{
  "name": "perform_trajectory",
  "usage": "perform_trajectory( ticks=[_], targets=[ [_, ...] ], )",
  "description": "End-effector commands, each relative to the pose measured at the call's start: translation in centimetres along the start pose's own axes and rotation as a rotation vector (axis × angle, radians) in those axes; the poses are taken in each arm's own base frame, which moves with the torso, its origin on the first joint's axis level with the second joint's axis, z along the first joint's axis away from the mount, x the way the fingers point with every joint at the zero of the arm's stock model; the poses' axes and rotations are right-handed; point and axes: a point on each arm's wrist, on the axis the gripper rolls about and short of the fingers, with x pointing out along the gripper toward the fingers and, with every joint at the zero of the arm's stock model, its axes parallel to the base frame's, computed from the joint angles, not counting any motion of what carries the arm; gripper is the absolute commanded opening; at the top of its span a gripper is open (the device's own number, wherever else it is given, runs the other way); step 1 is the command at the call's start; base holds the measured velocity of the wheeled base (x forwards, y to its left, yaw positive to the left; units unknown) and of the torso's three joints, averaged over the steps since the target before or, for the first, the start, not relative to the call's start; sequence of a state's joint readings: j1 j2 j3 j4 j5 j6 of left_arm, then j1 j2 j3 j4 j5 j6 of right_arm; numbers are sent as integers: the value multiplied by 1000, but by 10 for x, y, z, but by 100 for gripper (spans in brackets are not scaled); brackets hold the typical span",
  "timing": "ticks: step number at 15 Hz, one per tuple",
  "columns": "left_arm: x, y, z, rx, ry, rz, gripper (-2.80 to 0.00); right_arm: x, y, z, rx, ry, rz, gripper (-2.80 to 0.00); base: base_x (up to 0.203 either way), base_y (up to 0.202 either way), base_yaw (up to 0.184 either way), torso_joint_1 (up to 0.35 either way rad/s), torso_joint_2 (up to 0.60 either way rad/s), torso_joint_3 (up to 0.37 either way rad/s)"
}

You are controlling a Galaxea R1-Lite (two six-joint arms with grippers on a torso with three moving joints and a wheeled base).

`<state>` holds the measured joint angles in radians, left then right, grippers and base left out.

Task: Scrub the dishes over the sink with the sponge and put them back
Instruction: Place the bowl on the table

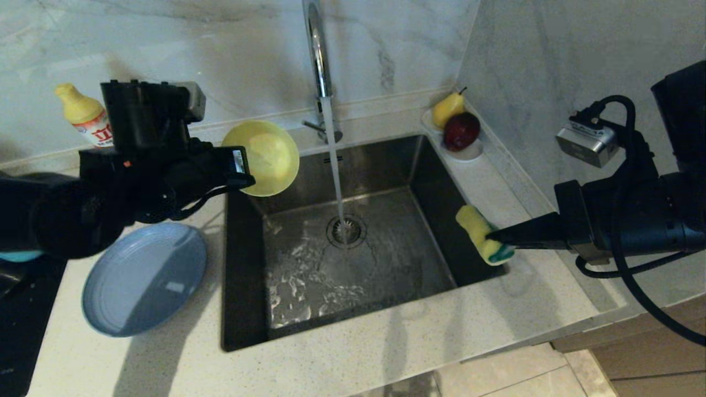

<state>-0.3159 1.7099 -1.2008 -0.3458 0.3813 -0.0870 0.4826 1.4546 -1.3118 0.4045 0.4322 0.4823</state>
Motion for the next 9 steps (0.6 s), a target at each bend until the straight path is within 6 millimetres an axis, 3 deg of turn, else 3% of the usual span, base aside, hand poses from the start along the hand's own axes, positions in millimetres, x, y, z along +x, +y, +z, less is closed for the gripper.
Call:
perform_trajectory(
  ticks=[1, 4, 9],
  targets=[
    [-20, 20, 11, -70, 389, -65, -280, -6, 1, -5, 1, 1, 1, -280, 0, 0, 0, 0, 0, 0],
    [-44, 50, 39, -266, 625, -119, -280, -7, -2, -11, 11, 13, -9, -280, 0, 0, 0, 0, 0, 0],
    [-96, 103, 70, -502, 564, 57, -280, -3, -6, -12, 23, 29, -23, -280, 0, 0, 0, 0, 0, 0]
  ],
)
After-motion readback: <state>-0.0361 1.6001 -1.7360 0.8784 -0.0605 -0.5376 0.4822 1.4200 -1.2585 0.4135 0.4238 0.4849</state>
